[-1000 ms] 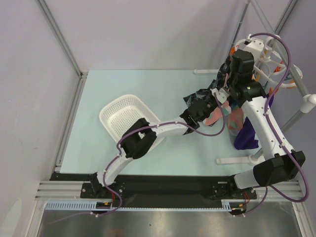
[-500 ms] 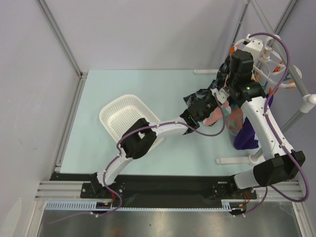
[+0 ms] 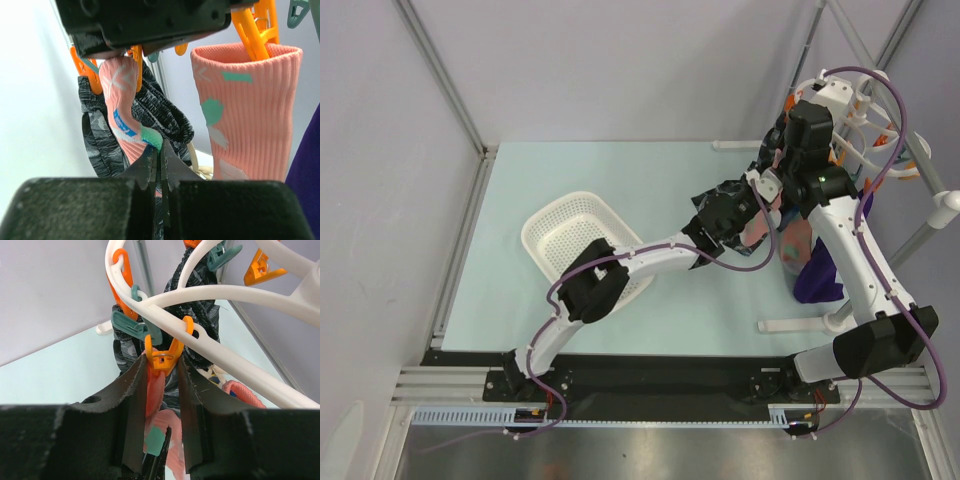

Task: Clip the socks to the hanger
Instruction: Clamp the sock onto the hanger.

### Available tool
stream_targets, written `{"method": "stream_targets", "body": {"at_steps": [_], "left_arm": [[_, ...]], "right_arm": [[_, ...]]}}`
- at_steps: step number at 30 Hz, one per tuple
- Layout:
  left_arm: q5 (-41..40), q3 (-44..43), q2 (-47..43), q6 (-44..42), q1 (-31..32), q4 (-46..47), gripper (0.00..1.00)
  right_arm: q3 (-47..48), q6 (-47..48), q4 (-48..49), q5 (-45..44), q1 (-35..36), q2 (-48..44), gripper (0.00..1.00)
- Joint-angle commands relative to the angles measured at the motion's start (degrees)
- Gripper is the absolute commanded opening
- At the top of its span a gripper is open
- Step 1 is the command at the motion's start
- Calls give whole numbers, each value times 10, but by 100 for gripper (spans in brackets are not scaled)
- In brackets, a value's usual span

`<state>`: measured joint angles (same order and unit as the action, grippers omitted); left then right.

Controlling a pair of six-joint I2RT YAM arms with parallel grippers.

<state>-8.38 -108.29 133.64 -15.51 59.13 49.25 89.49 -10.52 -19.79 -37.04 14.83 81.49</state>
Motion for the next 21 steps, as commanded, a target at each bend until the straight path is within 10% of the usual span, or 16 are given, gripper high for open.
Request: {"method": "stream_targets", "body": {"at_steps": [1,21], "left_arm": [[10,-39,-28,13,6,-1,0],[20,-67,-1,7,9,-14,0]], "right_arm": [[-7,-3,-13,25,12,-6,0],[-14,-17,-10,48,6,-19,0]]}}
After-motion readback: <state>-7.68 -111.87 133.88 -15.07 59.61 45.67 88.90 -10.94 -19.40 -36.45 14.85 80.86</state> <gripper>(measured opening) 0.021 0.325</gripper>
